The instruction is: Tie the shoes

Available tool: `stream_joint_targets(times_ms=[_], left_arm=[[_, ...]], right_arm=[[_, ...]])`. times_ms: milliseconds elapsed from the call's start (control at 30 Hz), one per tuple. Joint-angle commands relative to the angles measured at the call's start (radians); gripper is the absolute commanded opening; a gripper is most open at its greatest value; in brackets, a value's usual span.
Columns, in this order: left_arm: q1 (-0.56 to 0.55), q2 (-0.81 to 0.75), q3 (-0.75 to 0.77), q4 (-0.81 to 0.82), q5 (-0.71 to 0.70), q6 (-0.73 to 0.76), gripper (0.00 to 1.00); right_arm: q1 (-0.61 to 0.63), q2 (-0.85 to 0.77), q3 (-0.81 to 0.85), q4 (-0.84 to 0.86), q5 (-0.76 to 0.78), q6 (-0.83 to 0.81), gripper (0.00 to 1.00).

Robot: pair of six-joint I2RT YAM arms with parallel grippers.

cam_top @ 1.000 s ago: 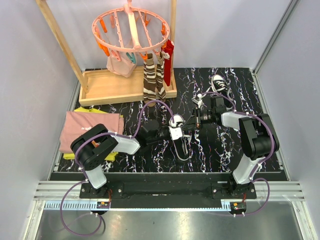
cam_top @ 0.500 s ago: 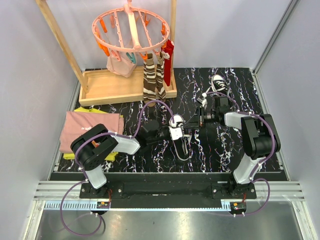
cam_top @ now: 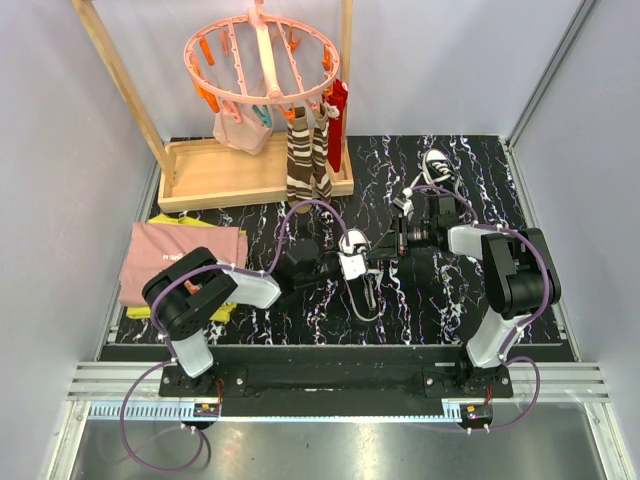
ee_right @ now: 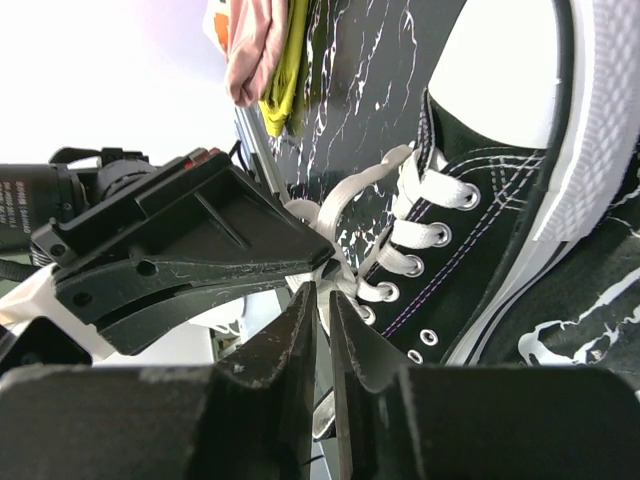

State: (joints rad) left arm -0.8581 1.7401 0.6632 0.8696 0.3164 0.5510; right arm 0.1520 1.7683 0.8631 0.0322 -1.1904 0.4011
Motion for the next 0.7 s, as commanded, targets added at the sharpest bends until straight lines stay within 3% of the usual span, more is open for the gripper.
stream_joint_targets(times_ms=[0,667], left_arm=[[-0.004,0.012,0.045,0.071,0.003,0.006,0.0],[-0.004,0.012,0.05,0.054,0.02,0.017,0.0]], right_arm=[[0.024,-0.026,-0.009,-0.006,-0.005,-0.045,0.19],[0.037,-0.05,-0.004,-0.021,-0.025,-0.065,0.29]])
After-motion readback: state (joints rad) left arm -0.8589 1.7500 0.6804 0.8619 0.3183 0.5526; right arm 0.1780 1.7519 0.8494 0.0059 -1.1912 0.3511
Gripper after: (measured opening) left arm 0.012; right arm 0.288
